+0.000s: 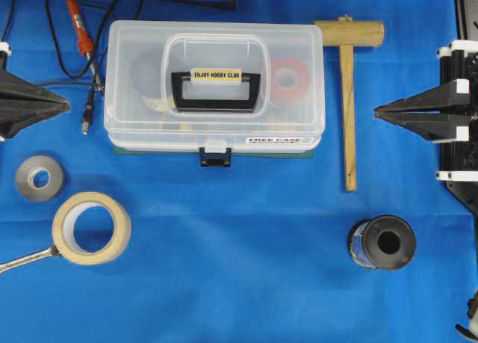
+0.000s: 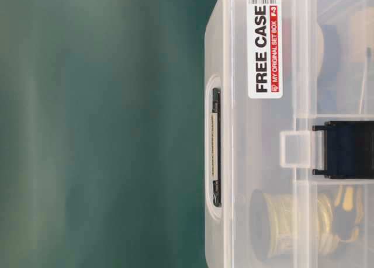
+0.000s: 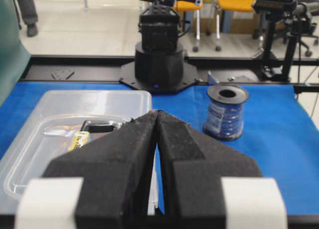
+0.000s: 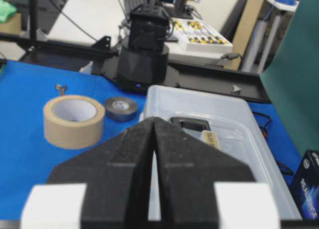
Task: Open the tool box with both arms.
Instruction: 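Move both grippers inward to the left and right edges of the clear lid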
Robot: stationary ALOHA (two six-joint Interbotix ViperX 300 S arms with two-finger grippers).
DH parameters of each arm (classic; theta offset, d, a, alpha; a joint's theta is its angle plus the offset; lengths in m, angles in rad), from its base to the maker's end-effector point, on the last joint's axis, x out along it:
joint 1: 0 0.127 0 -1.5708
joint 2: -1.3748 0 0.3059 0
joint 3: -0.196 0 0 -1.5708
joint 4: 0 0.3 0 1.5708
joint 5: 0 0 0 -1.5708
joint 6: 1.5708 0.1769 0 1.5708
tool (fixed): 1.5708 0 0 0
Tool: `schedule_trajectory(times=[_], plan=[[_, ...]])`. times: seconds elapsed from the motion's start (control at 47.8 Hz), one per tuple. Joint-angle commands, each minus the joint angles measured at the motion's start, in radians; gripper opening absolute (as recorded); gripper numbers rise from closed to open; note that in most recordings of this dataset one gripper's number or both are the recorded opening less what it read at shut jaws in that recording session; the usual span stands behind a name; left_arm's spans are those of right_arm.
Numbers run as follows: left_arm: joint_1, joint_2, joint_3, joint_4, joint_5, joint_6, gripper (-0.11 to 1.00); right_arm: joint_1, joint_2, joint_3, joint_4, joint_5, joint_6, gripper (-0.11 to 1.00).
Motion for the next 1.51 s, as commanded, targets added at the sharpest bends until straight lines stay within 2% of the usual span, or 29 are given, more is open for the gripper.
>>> schedule_trajectory(times=[0.0, 0.188, 0.293, 0.565, 0.607, 0.649, 0.732, 0.858, 0.921, 1.004, 1.088, 1.255, 1.485], plan=[[0.021, 0.011, -0.012, -0.026, 0.028, 0.032, 0.0, -0.011, 0.014, -0.029, 0.0, -0.006, -0.011, 0.0], [0.058, 0.012, -0.011, -0.031, 0.066, 0.049, 0.0, -0.051, 0.021, -0.037, 0.003, 0.078, 0.005, 0.0], [0.107, 0.017, -0.008, -0.035, 0.095, 0.044, 0.0, -0.089, 0.032, -0.035, 0.015, 0.147, 0.005, 0.0], [0.232, 0.017, 0.012, -0.037, 0.276, 0.038, 0.01, -0.216, 0.098, -0.028, 0.067, 0.256, 0.006, 0.01], [0.244, 0.017, 0.02, -0.035, 0.298, 0.038, 0.04, -0.229, 0.11, -0.026, 0.069, 0.27, 0.006, 0.01], [0.253, 0.017, 0.028, -0.037, 0.313, 0.04, 0.12, -0.236, 0.124, -0.025, 0.069, 0.284, 0.006, 0.02], [0.268, 0.017, 0.043, -0.035, 0.339, 0.046, 0.36, -0.244, 0.158, -0.021, 0.069, 0.305, 0.006, 0.18], [0.279, 0.018, 0.071, -0.035, 0.359, 0.049, 0.73, -0.244, 0.222, -0.021, 0.069, 0.322, 0.005, 0.55], [0.279, 0.018, 0.081, -0.035, 0.36, 0.049, 0.85, -0.245, 0.261, -0.023, 0.069, 0.328, 0.005, 0.74], [0.284, 0.018, 0.089, -0.035, 0.36, 0.048, 0.81, -0.252, 0.314, -0.029, 0.069, 0.33, 0.005, 0.85], [0.296, 0.018, 0.095, -0.035, 0.36, 0.048, 0.81, -0.256, 0.356, -0.038, 0.069, 0.33, 0.005, 0.82], [0.308, 0.037, 0.1, -0.035, 0.35, 0.046, 0.82, -0.256, 0.416, -0.058, 0.067, 0.322, 0.005, 0.84], [0.308, 0.193, 0.092, -0.035, 0.239, 0.046, 0.82, -0.258, 0.443, -0.078, 0.069, 0.301, 0.005, 0.84]])
